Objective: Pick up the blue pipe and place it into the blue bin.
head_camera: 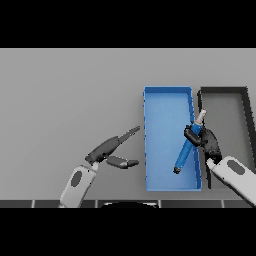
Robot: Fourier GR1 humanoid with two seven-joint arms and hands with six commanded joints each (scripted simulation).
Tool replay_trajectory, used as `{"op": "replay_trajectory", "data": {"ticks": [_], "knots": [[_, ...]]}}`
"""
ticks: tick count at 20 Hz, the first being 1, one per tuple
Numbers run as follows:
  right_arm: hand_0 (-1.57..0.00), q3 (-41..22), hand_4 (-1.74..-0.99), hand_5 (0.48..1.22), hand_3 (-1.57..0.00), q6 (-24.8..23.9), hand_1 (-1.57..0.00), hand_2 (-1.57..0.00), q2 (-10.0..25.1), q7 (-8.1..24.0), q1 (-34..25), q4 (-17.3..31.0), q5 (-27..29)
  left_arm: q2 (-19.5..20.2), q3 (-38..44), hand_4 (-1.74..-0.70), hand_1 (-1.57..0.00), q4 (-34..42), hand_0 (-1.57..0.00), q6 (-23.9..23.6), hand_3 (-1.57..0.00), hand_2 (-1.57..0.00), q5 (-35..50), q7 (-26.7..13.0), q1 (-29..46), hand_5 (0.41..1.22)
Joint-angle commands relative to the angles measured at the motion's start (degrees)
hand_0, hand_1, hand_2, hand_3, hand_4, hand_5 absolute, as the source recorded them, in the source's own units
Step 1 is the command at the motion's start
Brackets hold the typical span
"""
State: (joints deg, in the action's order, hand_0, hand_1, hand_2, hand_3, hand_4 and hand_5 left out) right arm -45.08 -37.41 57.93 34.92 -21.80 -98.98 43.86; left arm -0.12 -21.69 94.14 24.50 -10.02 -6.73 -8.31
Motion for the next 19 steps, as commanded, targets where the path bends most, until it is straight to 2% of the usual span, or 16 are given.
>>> {"op": "replay_trajectory", "data": {"ticks": [1,5,7,10,15,19], "knots": [[-0.16,-3.57,-1.083,0.934,-0.08,-0.01,-0.14,-0.14,1.60,0.02,-2.39,0.23,2.30,-0.01,-0.39,-0.89,0.00,0.69,0.00,-0.06,0.00,0.00,-0.13,-0.22,0.64,0.428],[-0.06,-12.42,-1.056,0.817,-0.03,-1.10,-0.06,-0.06,3.61,0.02,-8.83,1.13,5.47,-0.16,-0.19,-0.89,0.00,0.41,0.00,-0.51,0.00,0.00,-0.52,-0.91,0.02,0.427],[-0.04,-14.27,-1.046,0.759,-0.02,-1.04,-0.04,-0.04,3.91,-0.05,-10.05,1.85,5.51,0.31,-0.29,-0.89,0.00,0.76,0.00,-0.36,0.00,0.00,-0.55,0.25,0.75,0.428],[-0.02,-15.33,-1.033,0.696,-0.01,-1.06,-0.02,-0.02,3.98,0.03,-11.09,2.09,5.82,0.20,-0.64,-0.89,0.00,0.45,0.00,-0.45,0.00,0.00,-1.08,-0.15,0.77,0.429],[-0.01,-16.84,-1.022,0.661,0.00,-0.75,-0.01,-0.01,3.21,-0.16,-12.65,2.70,6.15,0.03,-0.54,-0.88,0.00,-0.76,0.00,-0.60,0.00,0.00,-1.39,0.73,0.49,0.431],[-0.01,-16.60,-1.022,0.643,0.00,0.31,-0.01,-0.01,4.38,-1.11,-11.93,2.61,6.64,0.40,-0.55,-0.88,0.00,0.73,0.00,-0.50,0.00,0.00,-0.97,0.66,1.14,0.431]]}}
